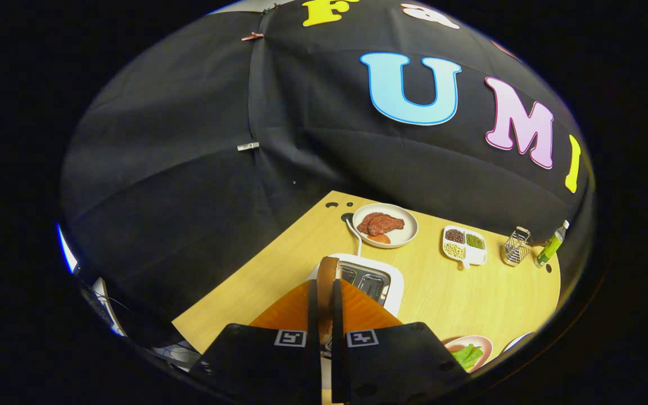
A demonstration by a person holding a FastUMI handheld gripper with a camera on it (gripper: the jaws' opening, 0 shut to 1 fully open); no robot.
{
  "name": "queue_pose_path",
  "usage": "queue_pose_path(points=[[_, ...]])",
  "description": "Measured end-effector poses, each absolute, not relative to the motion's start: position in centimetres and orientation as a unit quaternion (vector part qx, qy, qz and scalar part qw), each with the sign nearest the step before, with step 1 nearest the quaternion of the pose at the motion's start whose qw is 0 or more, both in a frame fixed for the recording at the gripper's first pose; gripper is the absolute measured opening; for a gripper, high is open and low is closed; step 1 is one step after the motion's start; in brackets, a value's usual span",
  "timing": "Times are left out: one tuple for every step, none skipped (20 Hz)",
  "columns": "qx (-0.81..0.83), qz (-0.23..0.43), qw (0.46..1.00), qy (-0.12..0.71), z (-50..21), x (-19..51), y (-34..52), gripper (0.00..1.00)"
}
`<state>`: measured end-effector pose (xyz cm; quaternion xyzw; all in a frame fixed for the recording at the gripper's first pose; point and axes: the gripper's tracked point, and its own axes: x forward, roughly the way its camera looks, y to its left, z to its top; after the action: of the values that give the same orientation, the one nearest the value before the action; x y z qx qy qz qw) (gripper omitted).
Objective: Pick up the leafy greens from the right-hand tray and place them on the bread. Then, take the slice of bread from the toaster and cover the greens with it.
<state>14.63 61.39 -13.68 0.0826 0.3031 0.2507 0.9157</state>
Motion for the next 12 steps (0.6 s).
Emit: queue_pose_path(points=[[0.087, 0.252, 0.918, 0.294, -12.7, 14.7, 60.9, 0.11], [0.092, 0.252, 0.92, 0.286, -11.8, 14.8, 60.3, 0.11], [0.097, 0.252, 0.921, 0.28, -11.1, 14.8, 59.5, 0.12], [0.102, 0.25, 0.922, 0.276, -10.7, 14.7, 58.7, 0.11], [0.111, 0.249, 0.923, 0.27, -10.1, 14.8, 57.8, 0.11], [0.115, 0.247, 0.924, 0.267, -9.5, 14.8, 56.9, 0.11], [0.12, 0.242, 0.927, 0.261, -9.1, 14.7, 55.6, 0.11], [0.123, 0.236, 0.929, 0.256, -8.8, 14.8, 54.2, 0.11], [0.127, 0.229, 0.931, 0.253, -8.7, 14.8, 52.7, 0.11], [0.131, 0.222, 0.932, 0.254, -8.9, 14.6, 51.1, 0.11], [0.131, 0.211, 0.935, 0.255, -9.3, 14.5, 49.3, 0.11], [0.128, 0.198, 0.938, 0.255, -9.6, 14.3, 47.3, 0.11]])
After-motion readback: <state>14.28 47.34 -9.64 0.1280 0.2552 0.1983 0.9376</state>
